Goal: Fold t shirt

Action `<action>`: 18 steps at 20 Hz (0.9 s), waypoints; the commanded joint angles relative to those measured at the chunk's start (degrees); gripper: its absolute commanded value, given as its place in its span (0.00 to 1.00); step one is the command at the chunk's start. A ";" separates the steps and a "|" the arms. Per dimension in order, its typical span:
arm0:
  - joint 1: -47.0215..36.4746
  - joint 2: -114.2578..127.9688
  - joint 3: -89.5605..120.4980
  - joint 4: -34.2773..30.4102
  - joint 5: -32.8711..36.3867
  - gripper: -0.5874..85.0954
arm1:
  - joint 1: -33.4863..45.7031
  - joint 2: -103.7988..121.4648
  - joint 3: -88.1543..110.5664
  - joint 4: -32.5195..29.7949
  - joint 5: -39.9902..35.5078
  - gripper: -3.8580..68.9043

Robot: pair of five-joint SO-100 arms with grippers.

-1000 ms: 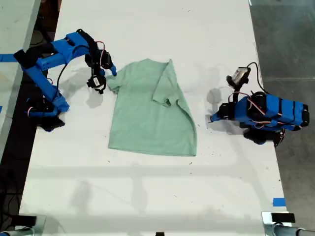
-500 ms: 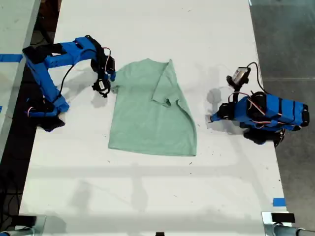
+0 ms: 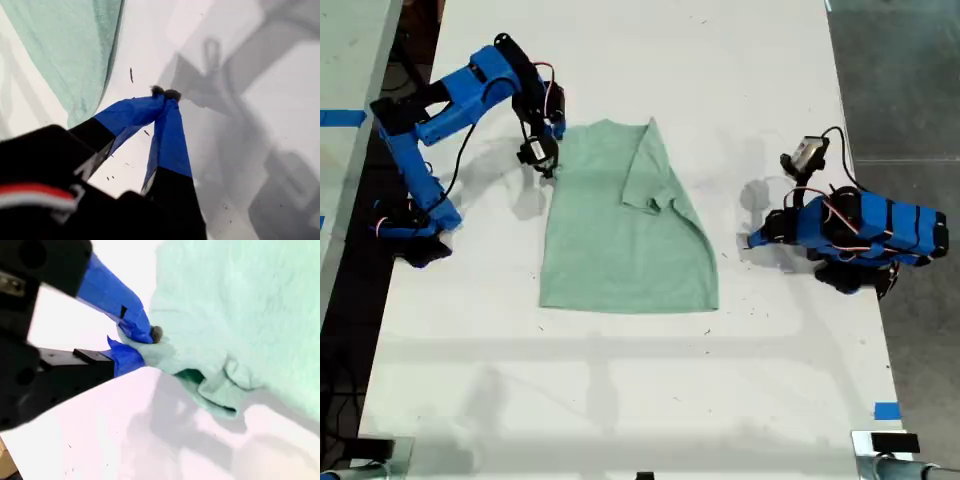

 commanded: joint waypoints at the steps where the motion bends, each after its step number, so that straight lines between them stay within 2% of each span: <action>1: 7.56 -0.09 -9.49 1.05 -5.63 0.01 | -0.26 0.26 2.29 -1.05 0.18 0.02; 5: 15.47 -15.29 -21.45 -0.97 -10.81 0.01 | -0.35 0.26 2.29 -1.05 0.09 0.02; 11: 21.01 -24.52 -22.68 -11.16 -14.85 0.01 | -0.44 0.26 2.29 -1.14 -0.18 0.02; 12: 21.45 -24.43 -22.68 -12.04 -15.38 0.07 | -0.44 0.26 2.29 -1.14 -0.18 0.02; 14: 21.45 -22.50 -22.68 -12.13 -14.94 0.22 | -0.53 0.26 2.29 -1.14 -0.26 0.02; 18: 18.28 -9.05 -22.50 -5.98 -12.13 0.20 | -0.53 0.26 2.29 -1.14 -0.35 0.02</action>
